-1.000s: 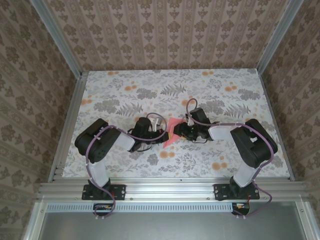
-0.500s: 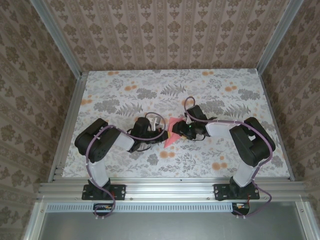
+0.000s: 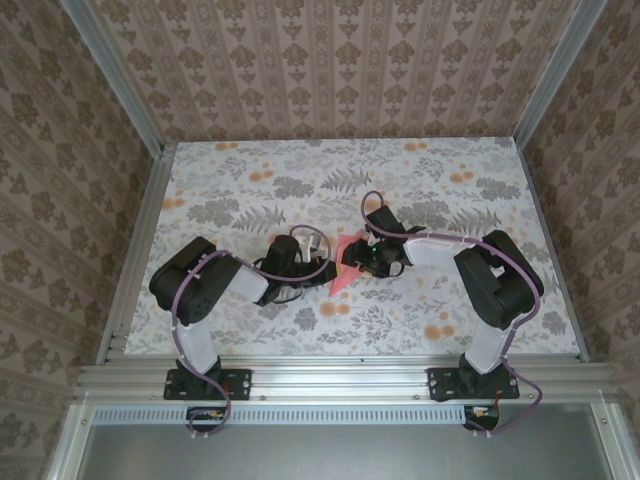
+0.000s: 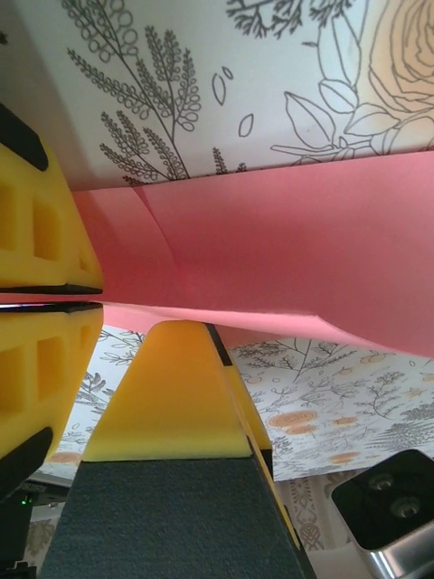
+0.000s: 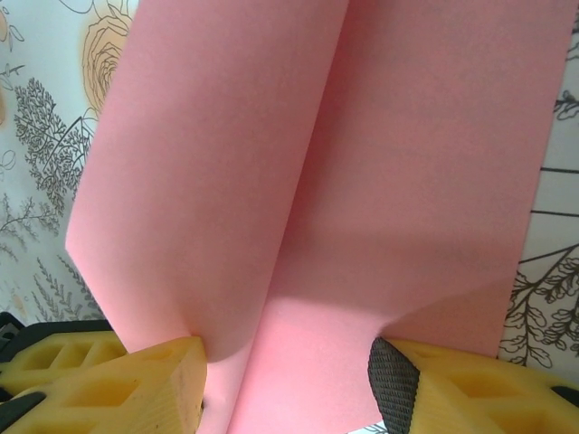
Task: Fold a paper plane with a square sheet of paper (pick it up from the middle)
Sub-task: Fourth fold the wing at the center of the table.
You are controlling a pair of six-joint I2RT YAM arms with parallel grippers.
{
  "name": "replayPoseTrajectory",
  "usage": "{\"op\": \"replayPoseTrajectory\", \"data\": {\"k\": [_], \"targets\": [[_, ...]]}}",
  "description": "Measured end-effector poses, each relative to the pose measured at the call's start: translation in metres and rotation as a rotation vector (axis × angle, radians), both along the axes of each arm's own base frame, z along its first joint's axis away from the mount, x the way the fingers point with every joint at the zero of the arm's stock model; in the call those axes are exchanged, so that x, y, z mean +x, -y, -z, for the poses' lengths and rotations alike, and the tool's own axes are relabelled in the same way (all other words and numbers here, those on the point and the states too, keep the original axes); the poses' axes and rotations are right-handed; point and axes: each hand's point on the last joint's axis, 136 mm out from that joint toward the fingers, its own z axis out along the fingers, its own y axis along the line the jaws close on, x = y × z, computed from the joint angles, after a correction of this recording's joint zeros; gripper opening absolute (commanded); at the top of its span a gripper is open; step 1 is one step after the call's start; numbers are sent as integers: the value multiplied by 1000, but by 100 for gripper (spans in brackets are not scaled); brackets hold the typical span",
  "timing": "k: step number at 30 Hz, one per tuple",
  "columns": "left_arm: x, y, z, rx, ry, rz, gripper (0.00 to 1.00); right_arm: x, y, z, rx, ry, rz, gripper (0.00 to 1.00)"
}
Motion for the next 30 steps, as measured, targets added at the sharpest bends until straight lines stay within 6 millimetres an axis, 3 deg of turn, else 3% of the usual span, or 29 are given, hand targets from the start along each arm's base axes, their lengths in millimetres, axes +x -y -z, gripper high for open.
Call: {"op": "replayPoseTrajectory", "data": {"k": [20, 30], "targets": [[-6, -11, -5, 24, 2, 0, 39, 0, -1, 2, -64, -16, 6, 58], [-9, -1, -5, 73, 10, 44, 39, 0, 0, 3, -67, -24, 18, 57]]}}
